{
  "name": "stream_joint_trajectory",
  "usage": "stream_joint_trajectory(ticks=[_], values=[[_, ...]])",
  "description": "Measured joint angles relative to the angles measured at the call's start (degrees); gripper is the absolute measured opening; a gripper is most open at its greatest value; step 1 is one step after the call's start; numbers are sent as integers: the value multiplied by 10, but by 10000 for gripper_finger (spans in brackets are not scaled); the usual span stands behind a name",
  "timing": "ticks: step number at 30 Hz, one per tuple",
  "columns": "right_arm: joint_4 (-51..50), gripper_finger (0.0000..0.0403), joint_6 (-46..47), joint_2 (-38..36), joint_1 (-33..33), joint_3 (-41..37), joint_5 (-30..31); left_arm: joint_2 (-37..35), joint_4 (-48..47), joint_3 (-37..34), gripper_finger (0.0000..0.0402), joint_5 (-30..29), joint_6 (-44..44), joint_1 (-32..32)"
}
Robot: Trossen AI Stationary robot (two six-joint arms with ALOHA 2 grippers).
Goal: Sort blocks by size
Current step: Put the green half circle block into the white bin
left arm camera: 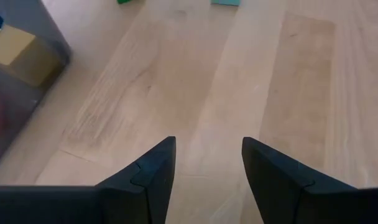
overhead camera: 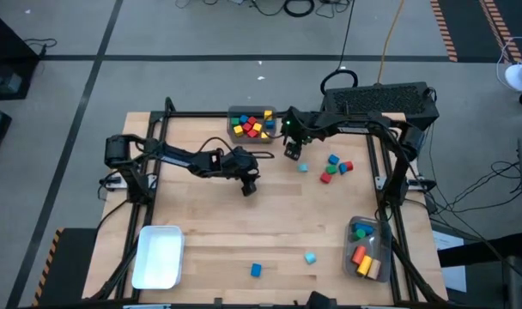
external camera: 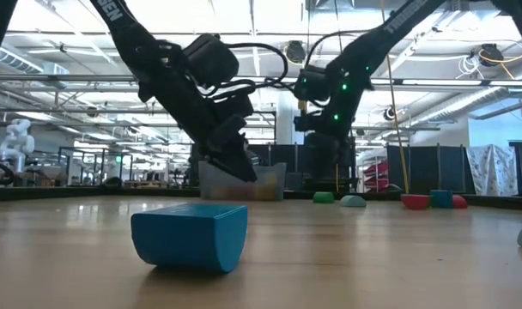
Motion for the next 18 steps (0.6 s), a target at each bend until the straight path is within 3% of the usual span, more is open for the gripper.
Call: stream_joint_trajectory(ticks=[12,18], values=[[9,256,27,68,-20,2,-7,0,-19,0,187,-2,-3,0],[2,202,40,80,-20,3,-12,0,-21,0,187,-2,-3,0]])
